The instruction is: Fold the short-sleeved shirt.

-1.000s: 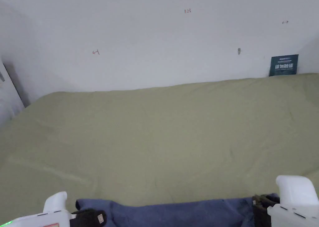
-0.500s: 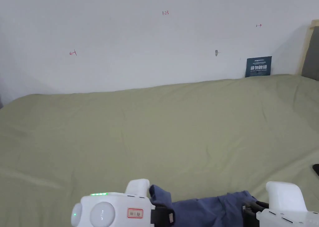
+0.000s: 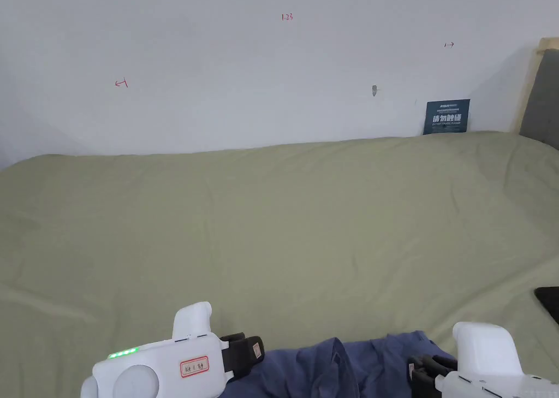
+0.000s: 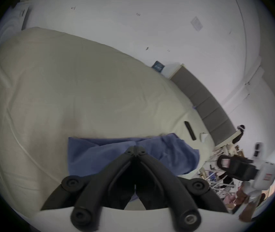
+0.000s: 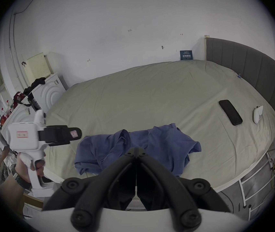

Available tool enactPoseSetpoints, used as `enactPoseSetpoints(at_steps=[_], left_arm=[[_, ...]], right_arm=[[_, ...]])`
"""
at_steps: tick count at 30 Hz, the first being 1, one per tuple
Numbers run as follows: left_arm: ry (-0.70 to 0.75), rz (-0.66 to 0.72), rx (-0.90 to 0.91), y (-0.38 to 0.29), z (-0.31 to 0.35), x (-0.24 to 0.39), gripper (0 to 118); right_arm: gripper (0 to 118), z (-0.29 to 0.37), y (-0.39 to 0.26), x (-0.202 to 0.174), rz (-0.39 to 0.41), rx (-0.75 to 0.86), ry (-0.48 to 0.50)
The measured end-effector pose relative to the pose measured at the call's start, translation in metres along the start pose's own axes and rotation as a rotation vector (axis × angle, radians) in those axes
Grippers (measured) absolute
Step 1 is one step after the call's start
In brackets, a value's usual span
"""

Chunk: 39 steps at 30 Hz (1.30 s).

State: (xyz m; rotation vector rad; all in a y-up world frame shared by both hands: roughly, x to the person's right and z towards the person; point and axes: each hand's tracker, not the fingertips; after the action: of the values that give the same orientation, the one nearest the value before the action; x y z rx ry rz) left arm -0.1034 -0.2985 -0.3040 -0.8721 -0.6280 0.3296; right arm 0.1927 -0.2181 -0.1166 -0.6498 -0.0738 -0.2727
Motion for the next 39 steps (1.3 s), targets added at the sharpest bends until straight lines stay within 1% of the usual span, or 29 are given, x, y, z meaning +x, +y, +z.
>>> enactPoseSetpoints(at_steps=[1, 4, 5, 7, 9, 10, 14, 15, 16, 17, 20, 22, 24, 26, 30, 34, 35, 36, 37, 38, 39], left_arm=[[-0.019, 0.003, -0.008, -0.004, -0.005, 0.000, 0], [-0.003, -0.008, -0.037, -0.023, -0.023, 0.015, 0], [-0.022, 0.003, -0.078, -0.031, -0.032, 0.020, 0], [0.007, 0.004, -0.125, -0.044, -0.048, 0.031, 0], [0.012, 0.043, -0.114, -0.055, -0.058, 0.038, 0], [-0.030, 0.078, -0.105, -0.060, -0.062, 0.042, 0], [0.020, 0.007, -0.080, -0.071, -0.072, 0.072, 0], [0.021, 0.011, -0.083, -0.073, -0.072, 0.077, 0], [0.012, 0.019, -0.082, -0.075, -0.071, 0.081, 0], [-0.047, 0.042, -0.086, -0.076, -0.071, 0.084, 0], [-0.052, 0.020, -0.115, -0.083, -0.080, 0.089, 0], [-0.059, 0.041, -0.123, -0.085, -0.085, 0.083, 0], [-0.112, 0.141, -0.127, -0.081, -0.082, 0.076, 0], [-0.162, 0.162, -0.101, -0.076, -0.072, 0.071, 0], [-0.201, 0.140, -0.082, -0.050, -0.032, 0.051, 0], [-0.202, 0.079, -0.084, -0.021, 0.012, -0.002, 0], [-0.198, 0.093, -0.093, -0.018, 0.019, -0.021, 8], [-0.252, 0.140, -0.128, -0.017, 0.024, -0.039, 25], [-0.277, 0.168, -0.160, -0.017, 0.026, -0.053, 55], [-0.260, 0.198, -0.184, -0.022, 0.032, -0.060, 97], [-0.226, 0.208, -0.195, -0.025, 0.034, -0.067, 116]], right_arm=[[2, 0.003, 0.000, -0.001, 0.003, 0.008, 0.001], [2, 0.012, 0.000, -0.001, 0.004, 0.033, 0.007], [2, 0.014, 0.002, 0.000, 0.005, 0.038, 0.003], [2, 0.019, 0.004, 0.001, 0.006, 0.051, -0.005], [2, 0.026, 0.006, 0.001, 0.011, 0.071, -0.014], [2, 0.027, 0.007, 0.001, 0.014, 0.073, -0.014], [2, 0.031, 0.008, 0.000, 0.020, 0.078, -0.011], [2, 0.031, 0.008, -0.001, 0.021, 0.079, -0.008], [2, 0.031, 0.007, -0.001, 0.023, 0.078, -0.006], [2, 0.031, 0.006, -0.002, 0.024, 0.077, -0.004], [2, 0.028, 0.004, -0.004, 0.029, 0.067, -0.004], [2, 0.027, 0.003, -0.006, 0.030, 0.062, -0.003], [2, 0.026, 0.002, -0.008, 0.032, 0.060, 0.003], [2, 0.024, 0.001, -0.011, 0.036, 0.055, 0.005], [2, 0.020, 0.003, -0.015, 0.049, 0.039, 0.013], [2, 0.019, 0.009, -0.021, 0.068, 0.045, 0.017], [2, 0.019, 0.010, -0.022, 0.069, 0.051, 0.021], [2, 0.019, 0.013, -0.023, 0.068, 0.054, 0.027], [2, 0.019, 0.014, -0.024, 0.068, 0.057, 0.036], [2, 0.019, 0.016, -0.026, 0.069, 0.062, 0.042], [2, 0.020, 0.018, -0.027, 0.071, 0.065, 0.045]])
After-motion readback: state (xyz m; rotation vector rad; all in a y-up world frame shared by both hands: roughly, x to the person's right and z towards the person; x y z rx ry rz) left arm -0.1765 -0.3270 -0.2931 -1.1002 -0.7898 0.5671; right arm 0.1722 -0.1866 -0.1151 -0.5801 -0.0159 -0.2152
